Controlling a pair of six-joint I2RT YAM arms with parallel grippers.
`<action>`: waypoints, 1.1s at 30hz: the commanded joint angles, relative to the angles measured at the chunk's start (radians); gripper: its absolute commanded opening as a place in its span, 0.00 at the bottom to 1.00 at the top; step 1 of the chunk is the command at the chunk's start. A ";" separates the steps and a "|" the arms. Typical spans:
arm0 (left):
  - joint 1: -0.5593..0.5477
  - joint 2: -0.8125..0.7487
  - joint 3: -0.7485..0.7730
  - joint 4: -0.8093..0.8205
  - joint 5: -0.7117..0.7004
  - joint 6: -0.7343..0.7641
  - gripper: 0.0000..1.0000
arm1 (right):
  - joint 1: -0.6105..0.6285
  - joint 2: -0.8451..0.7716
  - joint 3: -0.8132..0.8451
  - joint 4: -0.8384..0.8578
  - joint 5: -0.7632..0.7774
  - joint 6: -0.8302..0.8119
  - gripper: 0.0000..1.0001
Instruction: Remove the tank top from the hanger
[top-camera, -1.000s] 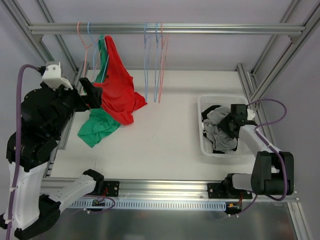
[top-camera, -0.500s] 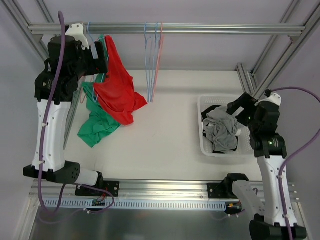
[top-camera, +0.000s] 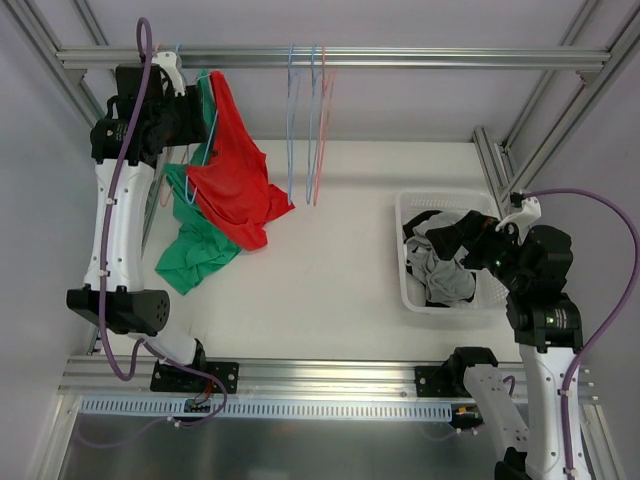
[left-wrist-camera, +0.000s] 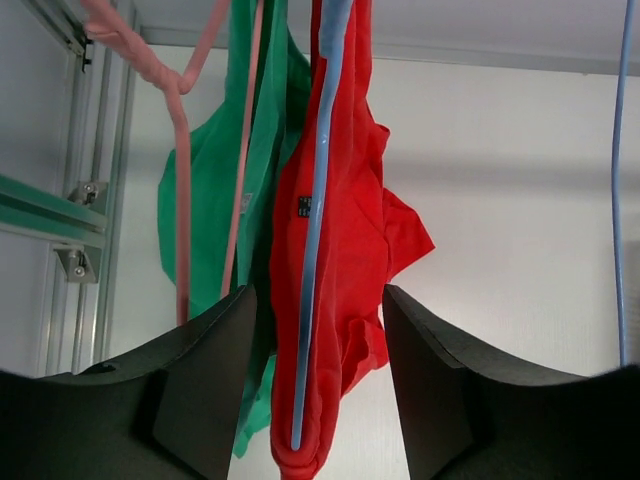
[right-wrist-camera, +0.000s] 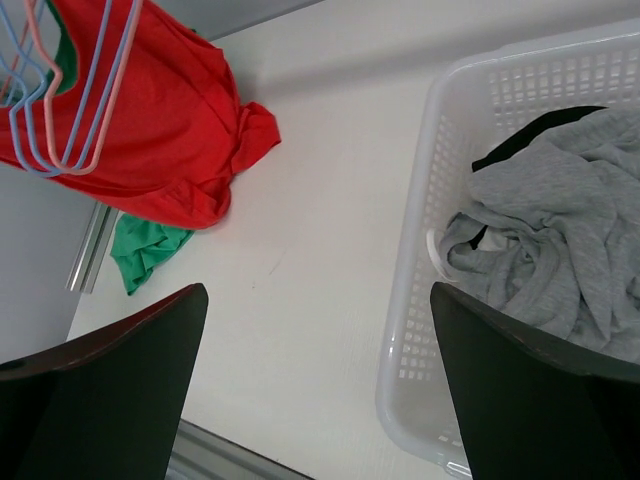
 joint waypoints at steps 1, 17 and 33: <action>0.003 0.010 0.031 0.003 0.033 0.024 0.54 | -0.003 -0.026 0.008 0.020 -0.079 -0.011 1.00; 0.003 -0.002 0.156 0.032 0.262 -0.008 0.00 | -0.003 -0.028 -0.018 0.066 -0.134 0.020 0.99; -0.063 -0.442 -0.457 0.151 0.319 -0.085 0.00 | -0.001 -0.033 -0.092 0.226 -0.318 0.049 0.99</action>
